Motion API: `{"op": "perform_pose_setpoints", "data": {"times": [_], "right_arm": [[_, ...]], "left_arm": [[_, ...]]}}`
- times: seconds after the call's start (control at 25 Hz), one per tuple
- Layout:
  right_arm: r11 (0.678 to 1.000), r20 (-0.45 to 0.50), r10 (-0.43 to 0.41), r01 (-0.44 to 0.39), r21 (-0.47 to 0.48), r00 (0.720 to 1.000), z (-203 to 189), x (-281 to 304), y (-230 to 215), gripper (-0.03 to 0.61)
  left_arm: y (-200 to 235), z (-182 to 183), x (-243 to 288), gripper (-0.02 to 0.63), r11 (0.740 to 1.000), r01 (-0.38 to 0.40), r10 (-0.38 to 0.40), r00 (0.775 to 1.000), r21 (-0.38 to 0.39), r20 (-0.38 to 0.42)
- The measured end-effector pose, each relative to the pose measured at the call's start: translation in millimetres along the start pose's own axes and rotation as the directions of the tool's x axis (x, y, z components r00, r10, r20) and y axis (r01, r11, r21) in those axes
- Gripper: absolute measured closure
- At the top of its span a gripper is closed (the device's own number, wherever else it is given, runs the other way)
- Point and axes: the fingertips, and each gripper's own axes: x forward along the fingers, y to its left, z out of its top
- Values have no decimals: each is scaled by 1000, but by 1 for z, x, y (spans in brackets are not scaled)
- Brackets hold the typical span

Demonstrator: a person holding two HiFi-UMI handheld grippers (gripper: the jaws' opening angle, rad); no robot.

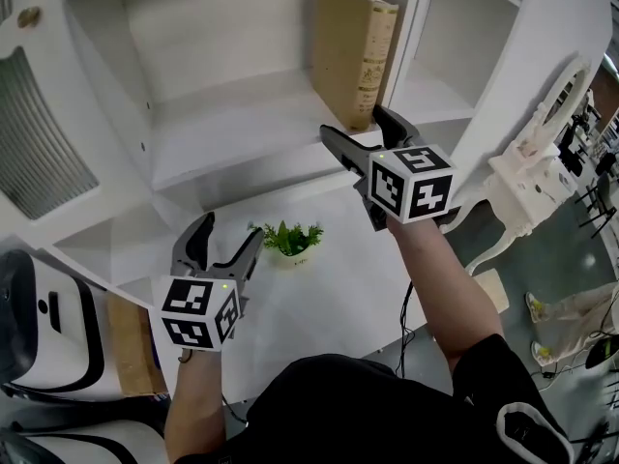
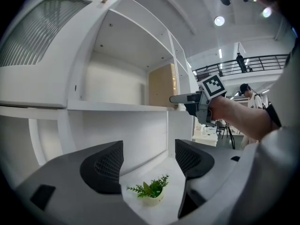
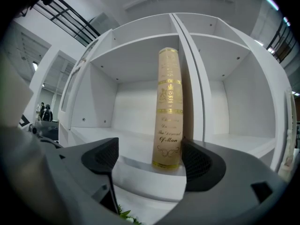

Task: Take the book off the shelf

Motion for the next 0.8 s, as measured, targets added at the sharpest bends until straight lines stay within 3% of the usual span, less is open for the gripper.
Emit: {"op": "perform_pose_setpoints", "data": {"times": [0.64,0.68,0.76,0.8], "right_arm": [[999,-38,-31,30,-43,999,12,35,-1,147],[998,-33,-38,37,-45,999,13,37,-2,164],[998,-24,-52,50,-45,998,15,38,-6,316],[997,-26,-55,54,-47,998,15,38,-7,321]], "left_arm": [[17,-16,-8,258,999,-33,32,999,-37,-17],[18,-17,-8,258,999,-33,33,999,-38,-17],[19,-18,-9,258,999,-34,34,999,-42,-18],[19,-19,-10,258,998,-35,34,999,-43,-18]]}}
